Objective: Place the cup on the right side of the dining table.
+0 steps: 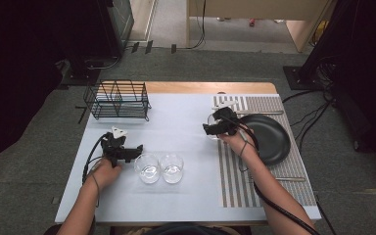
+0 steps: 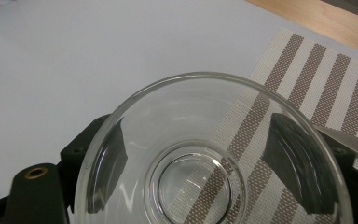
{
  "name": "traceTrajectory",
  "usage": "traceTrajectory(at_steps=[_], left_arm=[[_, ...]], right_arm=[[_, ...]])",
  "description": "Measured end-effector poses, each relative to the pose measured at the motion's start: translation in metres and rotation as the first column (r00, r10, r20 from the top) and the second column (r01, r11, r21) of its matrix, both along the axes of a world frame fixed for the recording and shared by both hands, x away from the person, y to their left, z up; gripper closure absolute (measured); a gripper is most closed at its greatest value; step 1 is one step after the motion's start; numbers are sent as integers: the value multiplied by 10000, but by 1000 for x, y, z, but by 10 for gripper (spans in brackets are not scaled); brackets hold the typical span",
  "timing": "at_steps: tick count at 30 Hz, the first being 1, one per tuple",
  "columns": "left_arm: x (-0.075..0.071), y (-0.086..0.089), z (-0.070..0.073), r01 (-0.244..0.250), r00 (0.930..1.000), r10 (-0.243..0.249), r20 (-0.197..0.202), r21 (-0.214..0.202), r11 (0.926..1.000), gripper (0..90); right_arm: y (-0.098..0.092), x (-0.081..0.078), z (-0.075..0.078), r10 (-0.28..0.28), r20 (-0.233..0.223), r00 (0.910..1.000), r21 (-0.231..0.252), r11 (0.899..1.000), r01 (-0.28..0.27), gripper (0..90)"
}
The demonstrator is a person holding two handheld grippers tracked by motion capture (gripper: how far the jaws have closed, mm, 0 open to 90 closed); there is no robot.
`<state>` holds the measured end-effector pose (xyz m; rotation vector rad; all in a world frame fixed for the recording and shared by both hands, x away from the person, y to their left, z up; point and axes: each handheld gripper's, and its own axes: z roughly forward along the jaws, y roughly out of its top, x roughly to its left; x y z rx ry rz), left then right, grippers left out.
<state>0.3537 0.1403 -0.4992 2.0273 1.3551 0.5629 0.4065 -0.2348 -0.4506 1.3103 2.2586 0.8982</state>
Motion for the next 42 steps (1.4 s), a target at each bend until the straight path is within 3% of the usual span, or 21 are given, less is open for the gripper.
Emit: traceTrajectory(at_steps=[42], left_arm=[[0,0,0,1,10000,-1,4,-6,10000,0]], right_arm=[[-10,8,-2,-529,234,9983,28,9986,529,196]])
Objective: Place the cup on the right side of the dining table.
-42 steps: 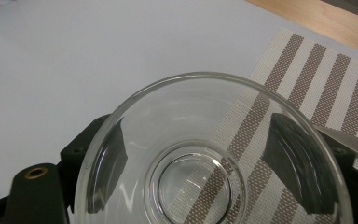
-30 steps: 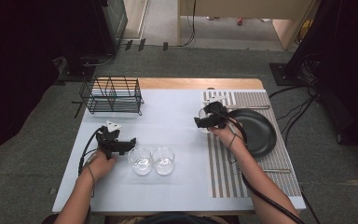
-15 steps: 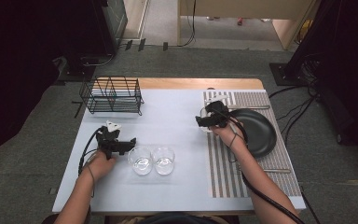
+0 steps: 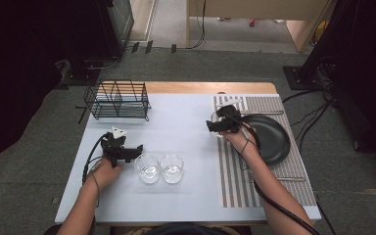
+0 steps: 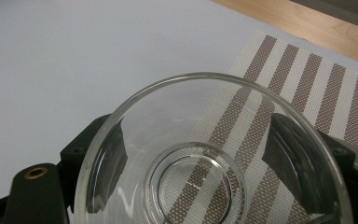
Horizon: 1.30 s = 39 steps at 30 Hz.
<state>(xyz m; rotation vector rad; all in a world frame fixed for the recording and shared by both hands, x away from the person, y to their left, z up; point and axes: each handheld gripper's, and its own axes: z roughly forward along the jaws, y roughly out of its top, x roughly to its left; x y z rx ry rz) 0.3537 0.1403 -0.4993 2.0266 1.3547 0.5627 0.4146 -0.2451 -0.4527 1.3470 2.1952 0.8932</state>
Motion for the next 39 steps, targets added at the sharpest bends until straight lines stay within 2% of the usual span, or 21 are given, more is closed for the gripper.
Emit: traceTrajectory(at_steps=[39], left_arm=[[0,0,0,0,10000,0,1,4,10000,0]], right_arm=[[-11,10,-1,-501,348,9981,102,9987,497,196]])
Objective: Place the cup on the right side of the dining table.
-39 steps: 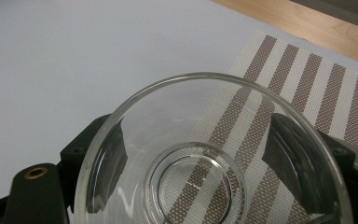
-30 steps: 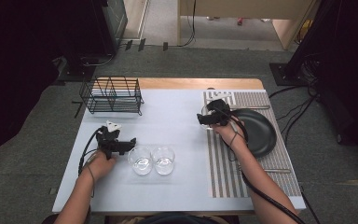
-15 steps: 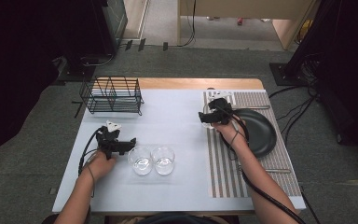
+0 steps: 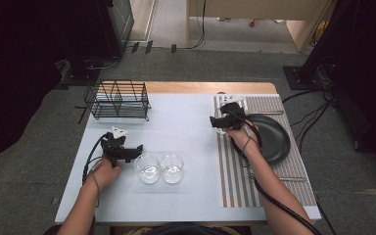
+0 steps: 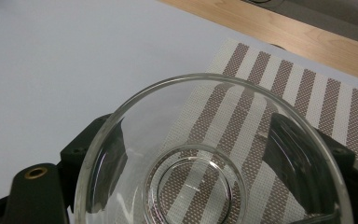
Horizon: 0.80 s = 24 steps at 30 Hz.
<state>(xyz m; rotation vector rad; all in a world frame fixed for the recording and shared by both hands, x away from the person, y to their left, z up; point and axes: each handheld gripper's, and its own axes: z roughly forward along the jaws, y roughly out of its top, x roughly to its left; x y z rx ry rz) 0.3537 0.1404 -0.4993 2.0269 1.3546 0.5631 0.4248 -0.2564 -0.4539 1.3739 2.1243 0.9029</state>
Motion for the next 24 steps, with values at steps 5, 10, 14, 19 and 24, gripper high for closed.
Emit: traceTrajectory(at_steps=[5,10,14,19,24], left_arm=[[0,0,0,0,10000,0,3,-3,10000,0],[0,0,0,-2,10000,2,1,1,10000,0],[0,0,0,-2,10000,2,2,1,10000,0],[0,0,0,-1,10000,1,5,2,10000,0],[0,0,0,-3,10000,3,6,3,10000,0]], right_arm=[[0,1,-1,-59,-2,10000,-8,10000,59,196],[0,1,-2,-61,98,9999,7,10000,61,196],[-1,3,-3,-149,122,9998,177,9997,147,196],[-2,4,-4,-204,139,9997,307,9993,200,196],[-2,6,-5,-293,122,9995,399,9988,288,195]])
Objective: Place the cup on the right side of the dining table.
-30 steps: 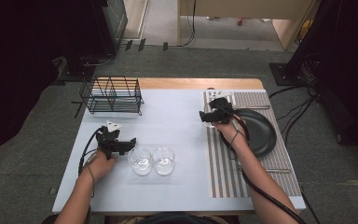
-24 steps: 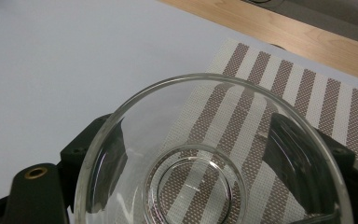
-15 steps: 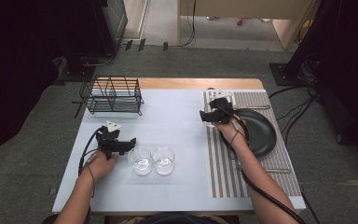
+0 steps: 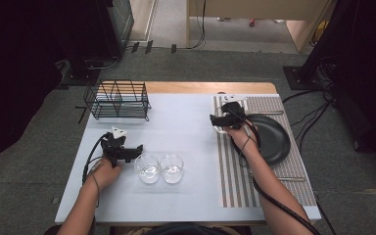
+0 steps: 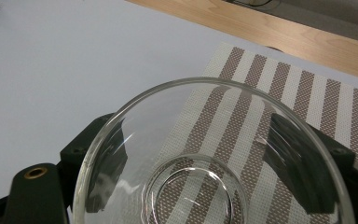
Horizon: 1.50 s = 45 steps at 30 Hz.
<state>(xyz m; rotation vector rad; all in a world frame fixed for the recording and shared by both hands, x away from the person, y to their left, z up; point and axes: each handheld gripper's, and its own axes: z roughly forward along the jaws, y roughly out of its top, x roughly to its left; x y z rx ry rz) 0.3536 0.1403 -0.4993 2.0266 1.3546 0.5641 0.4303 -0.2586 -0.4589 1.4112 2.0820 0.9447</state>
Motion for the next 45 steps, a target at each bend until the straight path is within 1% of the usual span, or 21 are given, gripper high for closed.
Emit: traceTrajectory(at_steps=[9,16,33,37,42,45], left_arm=[[0,0,0,-1,10000,1,1,3,10000,0],[0,0,0,-1,10000,1,4,0,10000,0],[0,0,0,-5,10000,5,2,5,10000,0],[0,0,0,-6,10000,6,2,0,10000,0],[0,0,0,-7,10000,7,1,0,10000,0],[0,0,0,-6,10000,6,0,0,10000,0]], right_arm=[[-1,1,0,20,-32,10000,34,10000,-20,195],[-3,2,0,-142,-199,9997,224,9996,146,193],[-3,2,1,-142,-331,9994,161,9998,147,190],[-3,1,0,-192,-299,9994,115,9997,196,189],[-4,1,1,-60,-330,9994,173,9998,66,187],[-4,1,1,-106,-343,9994,120,9999,110,185]])
